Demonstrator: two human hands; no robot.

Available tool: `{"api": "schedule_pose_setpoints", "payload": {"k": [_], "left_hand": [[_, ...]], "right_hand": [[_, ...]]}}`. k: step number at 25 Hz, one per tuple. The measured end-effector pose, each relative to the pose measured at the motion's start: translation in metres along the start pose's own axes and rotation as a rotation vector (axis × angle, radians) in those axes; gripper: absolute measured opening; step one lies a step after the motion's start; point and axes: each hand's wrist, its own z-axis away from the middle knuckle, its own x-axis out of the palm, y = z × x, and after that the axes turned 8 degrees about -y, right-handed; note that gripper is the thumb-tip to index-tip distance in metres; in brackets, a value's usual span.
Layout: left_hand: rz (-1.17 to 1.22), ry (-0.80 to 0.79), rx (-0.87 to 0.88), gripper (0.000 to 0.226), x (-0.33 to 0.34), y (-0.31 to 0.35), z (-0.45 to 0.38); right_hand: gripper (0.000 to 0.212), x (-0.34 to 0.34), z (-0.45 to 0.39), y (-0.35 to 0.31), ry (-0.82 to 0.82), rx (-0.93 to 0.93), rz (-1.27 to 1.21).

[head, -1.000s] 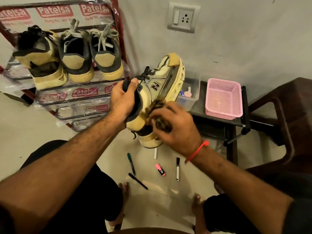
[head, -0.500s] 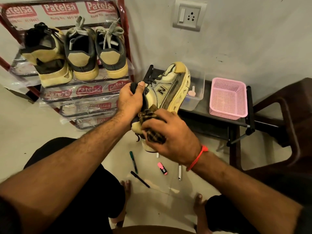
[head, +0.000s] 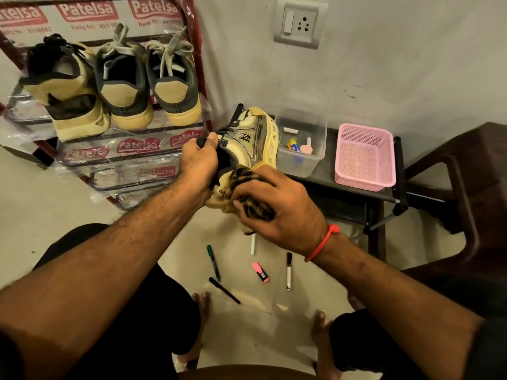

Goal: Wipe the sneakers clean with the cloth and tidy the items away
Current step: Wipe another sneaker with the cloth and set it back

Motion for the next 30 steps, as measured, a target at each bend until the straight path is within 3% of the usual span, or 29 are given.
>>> {"api": "schedule_pose_setpoints", "payload": {"k": [7,11,13,16,22,25,28,30], "left_hand": [[-0.221,0.008,0.089,0.034,0.0,0.001,0.003],[-0.101,-0.023,0.08,0.029,0.003,0.004,0.007],[-0.108,-0.043,0.105,0.023,0.002,0.004,0.007],[-0.246,-0.077,0.197,0.032,0.002,0.001,0.01],[-0.082,-0.136,0.164,0.025,0.003,0.005,0.013],[-0.104,-0.182,0.197,0.022,0.005,0.0,0.016],[-0.174,-0.194,0.198,0.025,0.011,-0.006,0.019],[-0.232,-0.151,0.164,0.026,0.013,-0.006,0.016]], "right_hand": [[0.018,0.008,-0.002,-0.009,0.124,0.173,-0.282],[0.02,0.003,-0.005,-0.008,0.194,0.213,-0.267],[0.017,0.002,-0.005,-0.007,0.169,0.225,-0.307],[0.012,0.003,-0.004,-0.007,0.098,0.26,-0.397],[0.028,0.004,-0.003,0.002,0.108,0.191,-0.042],[0.031,-0.009,-0.008,0.026,0.117,0.302,0.019],[0.022,-0.025,-0.013,0.051,0.244,0.457,0.028],[0.021,-0.025,-0.011,0.044,0.23,0.445,0.003]]}}
